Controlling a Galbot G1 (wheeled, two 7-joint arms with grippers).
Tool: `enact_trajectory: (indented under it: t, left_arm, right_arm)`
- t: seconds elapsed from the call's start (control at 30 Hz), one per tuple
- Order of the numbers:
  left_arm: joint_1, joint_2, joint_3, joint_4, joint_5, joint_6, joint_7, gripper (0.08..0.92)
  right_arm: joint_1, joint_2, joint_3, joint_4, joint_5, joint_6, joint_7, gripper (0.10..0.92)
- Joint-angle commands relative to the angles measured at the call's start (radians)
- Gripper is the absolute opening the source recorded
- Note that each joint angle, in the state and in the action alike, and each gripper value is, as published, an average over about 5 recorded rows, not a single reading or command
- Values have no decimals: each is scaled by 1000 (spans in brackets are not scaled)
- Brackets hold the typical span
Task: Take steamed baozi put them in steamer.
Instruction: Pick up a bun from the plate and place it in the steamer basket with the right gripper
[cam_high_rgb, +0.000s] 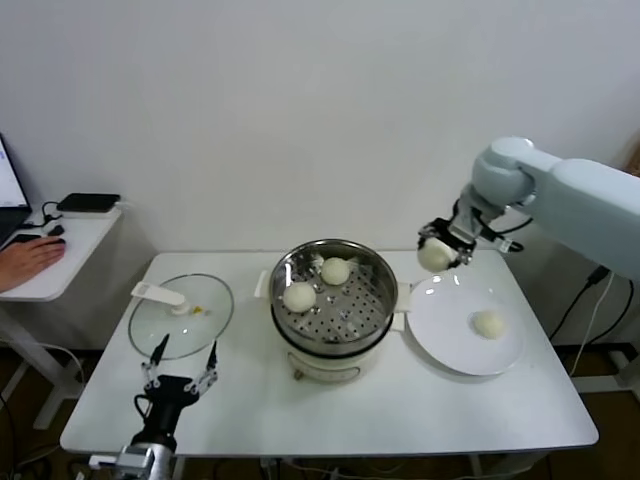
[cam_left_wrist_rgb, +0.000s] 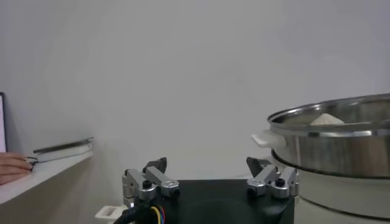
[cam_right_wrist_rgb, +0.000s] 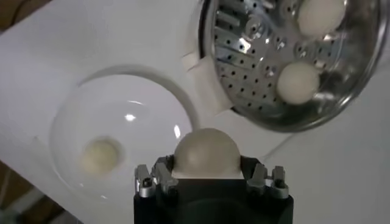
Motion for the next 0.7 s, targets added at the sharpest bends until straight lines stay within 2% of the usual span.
enact_trajectory:
  t: [0.03, 0.37, 0.7]
  left_arm:
    - [5, 3, -4, -16, 2, 5, 1, 823]
    - [15, 4, -10, -22, 3, 8, 1, 823]
    - [21, 6, -20, -16, 3, 9, 0, 823]
  right_arm:
    - [50, 168, 35, 107, -126, 106, -2, 704]
    - [-37, 347, 26, 80, -167, 88, 5, 705]
    - [-112, 409, 6, 102, -162, 70, 6, 704]
